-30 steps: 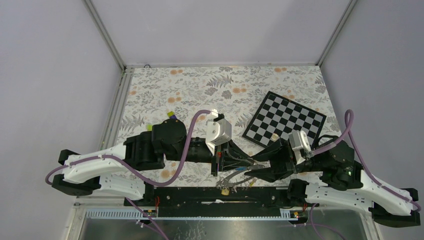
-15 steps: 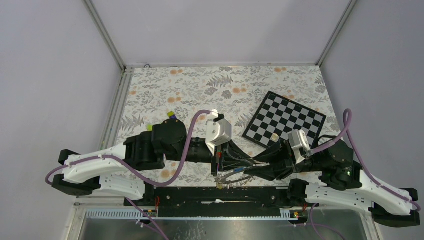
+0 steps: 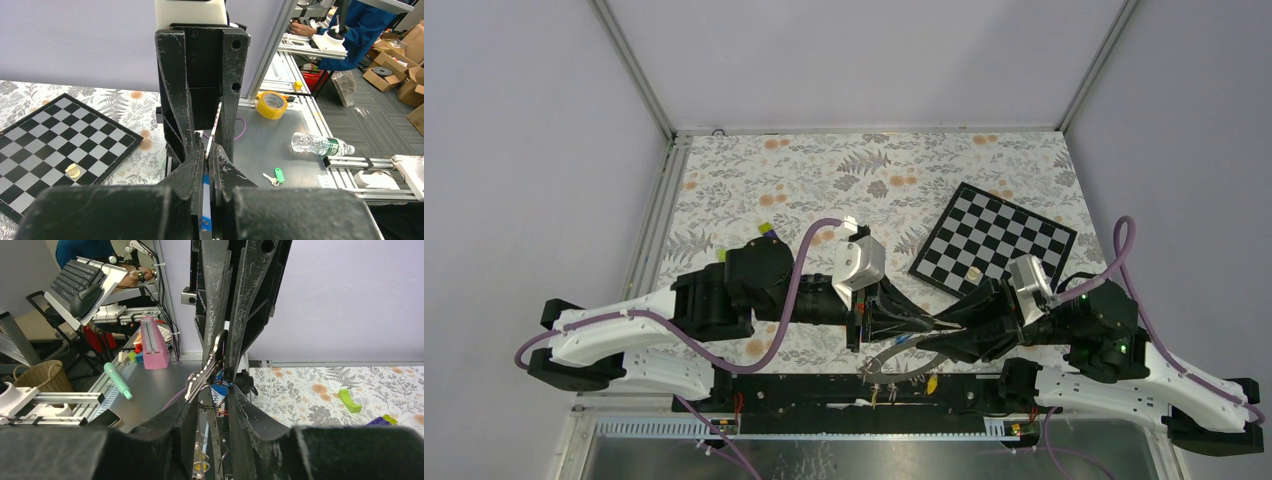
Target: Remove the keys from the keyring
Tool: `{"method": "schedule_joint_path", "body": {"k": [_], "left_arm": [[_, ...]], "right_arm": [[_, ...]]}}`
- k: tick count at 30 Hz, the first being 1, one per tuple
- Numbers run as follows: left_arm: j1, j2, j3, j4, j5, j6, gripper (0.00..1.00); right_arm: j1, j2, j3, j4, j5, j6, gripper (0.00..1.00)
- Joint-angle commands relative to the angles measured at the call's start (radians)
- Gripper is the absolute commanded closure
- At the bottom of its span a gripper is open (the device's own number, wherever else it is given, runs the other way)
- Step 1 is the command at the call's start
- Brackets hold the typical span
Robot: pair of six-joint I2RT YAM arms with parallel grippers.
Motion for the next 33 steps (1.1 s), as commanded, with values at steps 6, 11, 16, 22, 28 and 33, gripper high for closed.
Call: {"method": "schedule_joint_path", "body": {"k": [6,11,16,22,28,33], "left_arm": [[0.001,-0.001,0.042,0.08,-0.016,0.004,1.0],[0.001,0.005,0.042,0.076,-0.024,0.004,1.0],[0.001,0.019,0.054,0.055,-0.029,0.005,1.0],[0.0,0.02,0.053,0.053,-0.03,0.005,1.0],[0.001,0.023,0.062,0.053,-0.029,0.005,1.0],[0.001,0.029,0.061,0.045,-0.042,0.005,1.0]], "right_arm": [[0.004,-0.009,0.018,0.06,0.071,0.027,0.81],[0.004,-0.003,0.03,0.035,0.123,0.017,0.81],[0.004,0.007,0.053,0.014,0.171,0.002,0.81],[0.004,0.005,0.058,0.014,0.189,0.003,0.82],[0.004,0.009,0.073,-0.062,0.223,-0.02,0.83],[0.004,0.031,0.099,-0.115,0.263,-0.043,0.85]]}}
